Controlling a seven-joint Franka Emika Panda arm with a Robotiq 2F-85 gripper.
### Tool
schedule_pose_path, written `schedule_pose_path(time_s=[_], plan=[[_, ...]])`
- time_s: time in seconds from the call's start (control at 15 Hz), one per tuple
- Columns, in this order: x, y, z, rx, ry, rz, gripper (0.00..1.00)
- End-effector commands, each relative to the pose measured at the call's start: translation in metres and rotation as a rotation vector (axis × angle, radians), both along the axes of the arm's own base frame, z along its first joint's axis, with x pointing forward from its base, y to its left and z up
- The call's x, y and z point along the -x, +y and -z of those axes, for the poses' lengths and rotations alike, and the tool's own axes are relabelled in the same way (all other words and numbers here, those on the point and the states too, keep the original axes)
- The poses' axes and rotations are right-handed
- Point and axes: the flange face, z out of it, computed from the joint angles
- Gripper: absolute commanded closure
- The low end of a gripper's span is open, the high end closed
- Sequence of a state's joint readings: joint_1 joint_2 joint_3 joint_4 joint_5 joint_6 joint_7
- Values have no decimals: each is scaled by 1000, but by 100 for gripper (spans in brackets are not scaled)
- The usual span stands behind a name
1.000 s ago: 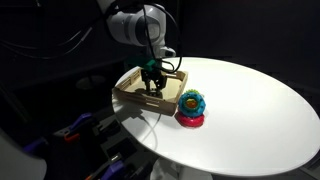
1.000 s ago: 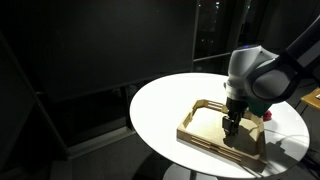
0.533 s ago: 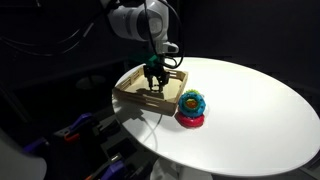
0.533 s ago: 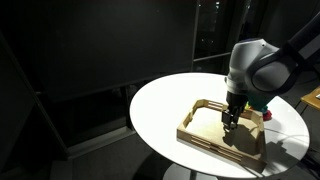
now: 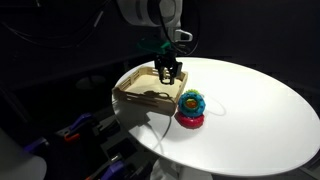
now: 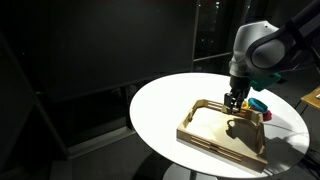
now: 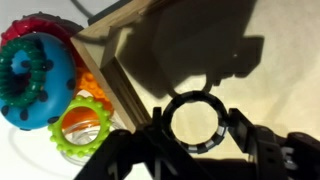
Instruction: Remove the black and white ring from the box and place it on top of the blue ring
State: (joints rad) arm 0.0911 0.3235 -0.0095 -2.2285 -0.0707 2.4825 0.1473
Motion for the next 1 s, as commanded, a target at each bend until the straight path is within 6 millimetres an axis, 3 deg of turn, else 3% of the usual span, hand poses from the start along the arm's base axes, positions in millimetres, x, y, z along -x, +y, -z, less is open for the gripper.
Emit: schedule_pose_path(time_s=[0.0, 0.4, 0.93], plan=[[-16, -28, -17, 15, 15, 79, 58], [-31, -73, -23, 46, 44, 186, 58], [-27, -114, -14, 79, 92, 286, 58]])
